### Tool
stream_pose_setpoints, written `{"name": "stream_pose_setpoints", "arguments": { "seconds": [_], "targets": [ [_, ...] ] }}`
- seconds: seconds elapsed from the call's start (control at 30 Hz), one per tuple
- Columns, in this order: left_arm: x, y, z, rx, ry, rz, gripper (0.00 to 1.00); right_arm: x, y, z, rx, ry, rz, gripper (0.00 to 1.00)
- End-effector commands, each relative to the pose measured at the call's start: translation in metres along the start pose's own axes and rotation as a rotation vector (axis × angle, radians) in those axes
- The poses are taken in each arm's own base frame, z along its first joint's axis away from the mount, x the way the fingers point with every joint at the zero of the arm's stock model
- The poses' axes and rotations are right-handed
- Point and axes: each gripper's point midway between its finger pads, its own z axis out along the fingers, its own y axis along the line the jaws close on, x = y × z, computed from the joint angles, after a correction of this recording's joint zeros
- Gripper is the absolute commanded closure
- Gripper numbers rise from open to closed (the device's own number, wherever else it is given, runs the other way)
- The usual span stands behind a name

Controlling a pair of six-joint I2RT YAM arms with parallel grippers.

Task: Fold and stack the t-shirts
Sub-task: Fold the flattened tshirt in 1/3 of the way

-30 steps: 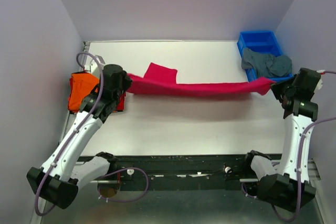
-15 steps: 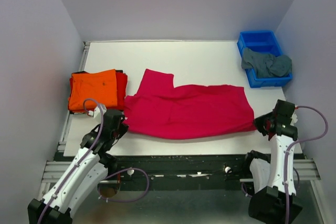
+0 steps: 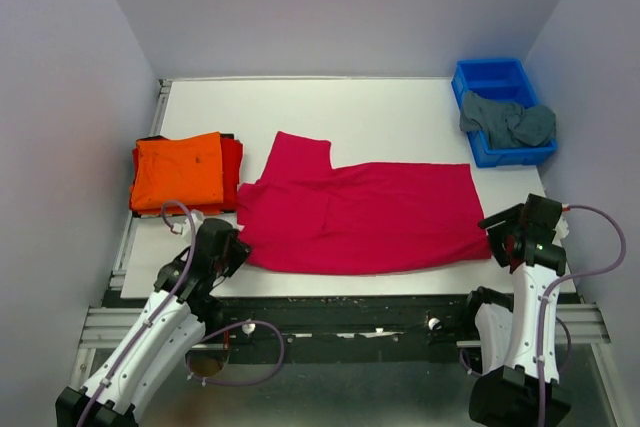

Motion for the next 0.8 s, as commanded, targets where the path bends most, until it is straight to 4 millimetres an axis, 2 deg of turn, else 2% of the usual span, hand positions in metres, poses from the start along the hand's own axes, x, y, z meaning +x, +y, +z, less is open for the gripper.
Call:
{"name": "stream_pose_setpoints", "arguments": {
  "seconds": [0.0,0.03,0.13,0.2,0.27,0.33,0.47,0.57,0.63,0.77],
  "targets": [
    [-0.005,-0.015,-0.01,0.054,-0.005,-0.002,0.16,-0.016,0.024,-0.006,-0.099,-0.042,-0.053,0.18],
    [-0.014,-0.021,-0.015,0.059,-0.039,0.007,0.01,-0.022,0.033,-0.009,-0.126,-0.05,-0.085,0.18],
    [-0.04,-0.042,-0.031,0.092,-0.125,0.039,0.01,-0.039,0.064,-0.02,-0.227,-0.065,-0.171,0.18],
    [-0.062,-0.062,-0.046,0.129,-0.198,0.1,0.01,-0.051,0.083,-0.027,-0.288,-0.098,-0.21,0.18],
    [-0.086,-0.097,-0.06,0.206,-0.286,0.185,0.01,-0.058,0.106,-0.034,-0.399,-0.126,-0.27,0.18],
    [-0.105,-0.135,-0.067,0.28,-0.351,0.34,0.01,-0.058,0.124,-0.036,-0.475,-0.116,-0.302,0.18],
    [-0.138,-0.167,-0.056,0.168,-0.405,0.441,0.01,-0.055,0.147,-0.033,-0.528,-0.074,-0.334,0.21],
    [-0.146,-0.197,-0.039,0.212,-0.412,0.497,0.01,-0.053,0.155,-0.029,-0.54,-0.073,-0.352,0.23],
    [-0.147,-0.209,-0.016,0.226,-0.379,0.468,0.02,-0.051,0.161,-0.025,-0.556,-0.074,-0.362,0.26],
    [-0.163,-0.227,0.038,0.201,-0.395,0.414,0.12,-0.043,0.176,-0.025,-0.586,-0.071,-0.395,0.28]
  ]
}}
